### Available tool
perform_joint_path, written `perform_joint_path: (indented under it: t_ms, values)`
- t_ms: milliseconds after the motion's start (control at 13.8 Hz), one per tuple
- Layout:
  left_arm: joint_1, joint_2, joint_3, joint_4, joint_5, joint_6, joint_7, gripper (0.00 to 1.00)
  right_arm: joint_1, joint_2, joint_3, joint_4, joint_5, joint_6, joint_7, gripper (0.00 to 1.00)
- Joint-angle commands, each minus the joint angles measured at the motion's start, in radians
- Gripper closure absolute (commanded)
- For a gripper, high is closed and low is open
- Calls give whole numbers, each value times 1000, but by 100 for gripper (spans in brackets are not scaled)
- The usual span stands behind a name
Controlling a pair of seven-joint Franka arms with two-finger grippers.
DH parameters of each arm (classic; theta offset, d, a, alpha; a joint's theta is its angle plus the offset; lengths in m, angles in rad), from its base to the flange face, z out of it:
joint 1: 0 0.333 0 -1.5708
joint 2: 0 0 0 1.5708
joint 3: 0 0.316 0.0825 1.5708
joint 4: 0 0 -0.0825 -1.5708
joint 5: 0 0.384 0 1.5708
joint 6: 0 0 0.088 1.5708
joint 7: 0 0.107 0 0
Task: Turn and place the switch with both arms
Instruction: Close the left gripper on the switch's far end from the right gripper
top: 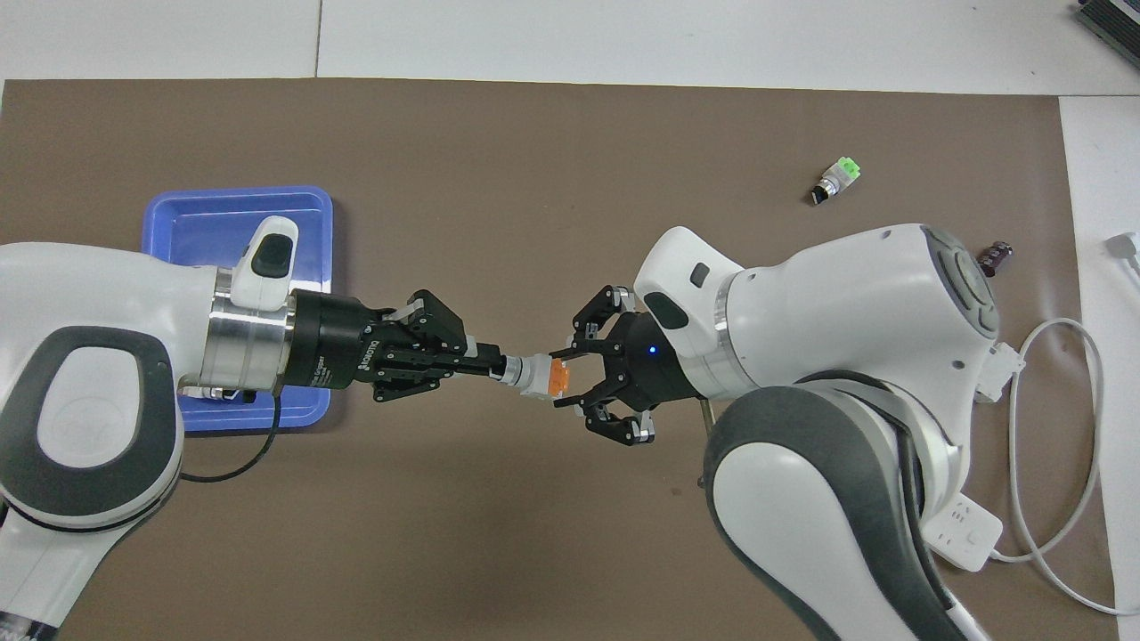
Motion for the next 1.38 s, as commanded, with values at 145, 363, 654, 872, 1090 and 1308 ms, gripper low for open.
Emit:
perform_joint_path:
  t_ms: [145,363,654,872,1090,1308]
  values:
    - [-38,1,2,7,4,40,148,100,-2,-19,9,-6,10,12,48,100]
    - [-33,1,2,7,6,43,280,100,-2,-20,9,-6,9,12,48,100]
    - [-36,1,2,7,65,46,432,100,-2,-24,9,-6,9,11,51,100]
    - [-36,2,2,9,88,63,574,100,-2,-25,9,-6,7,11,52,100]
    - [-38,-1,3,10,91,78,738,100,-2,-27,9,-8,0,11,52,100]
    - [-25,-11,3,13,189,81,860,100,-2,-27,9,-8,-11,8,66,100]
